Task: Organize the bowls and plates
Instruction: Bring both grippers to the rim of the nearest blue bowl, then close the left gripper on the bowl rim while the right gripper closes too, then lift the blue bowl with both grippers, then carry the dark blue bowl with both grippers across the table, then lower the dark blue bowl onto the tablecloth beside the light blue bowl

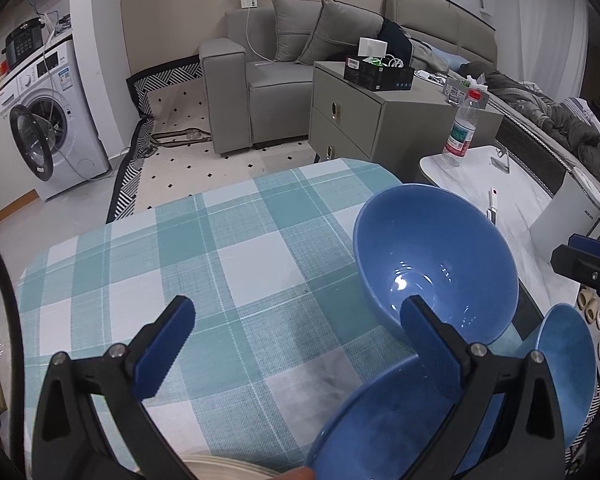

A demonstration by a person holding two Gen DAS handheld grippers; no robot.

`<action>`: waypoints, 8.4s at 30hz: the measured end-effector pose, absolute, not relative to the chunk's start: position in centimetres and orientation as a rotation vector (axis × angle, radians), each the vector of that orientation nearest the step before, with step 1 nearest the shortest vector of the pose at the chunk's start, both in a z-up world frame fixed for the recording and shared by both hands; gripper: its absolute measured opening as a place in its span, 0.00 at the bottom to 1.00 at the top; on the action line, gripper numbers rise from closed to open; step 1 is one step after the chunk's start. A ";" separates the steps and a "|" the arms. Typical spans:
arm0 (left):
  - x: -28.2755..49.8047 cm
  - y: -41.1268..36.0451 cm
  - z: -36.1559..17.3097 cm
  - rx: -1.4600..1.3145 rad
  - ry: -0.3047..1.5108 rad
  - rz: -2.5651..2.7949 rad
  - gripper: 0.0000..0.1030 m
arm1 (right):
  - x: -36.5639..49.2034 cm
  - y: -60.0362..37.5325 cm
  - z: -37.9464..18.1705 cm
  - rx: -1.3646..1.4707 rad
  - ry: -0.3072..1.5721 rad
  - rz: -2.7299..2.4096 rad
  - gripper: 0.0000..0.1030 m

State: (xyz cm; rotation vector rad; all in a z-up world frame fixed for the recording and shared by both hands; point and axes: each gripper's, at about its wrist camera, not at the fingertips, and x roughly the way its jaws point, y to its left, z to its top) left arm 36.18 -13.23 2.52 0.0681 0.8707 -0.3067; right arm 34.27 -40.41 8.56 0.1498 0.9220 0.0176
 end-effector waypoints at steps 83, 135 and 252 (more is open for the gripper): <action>38.1 -19.5 1.5 0.115 0.921 -0.485 0.16 | 38.0 -40.4 4.3 0.076 0.990 0.021 0.15; 27.8 -16.3 9.6 0.103 0.731 -0.446 0.16 | 25.5 -37.2 14.5 0.062 0.747 0.084 0.16; 23.4 -11.0 0.6 0.117 0.851 -0.356 0.21 | 22.9 -28.2 4.1 -0.123 0.864 0.182 0.68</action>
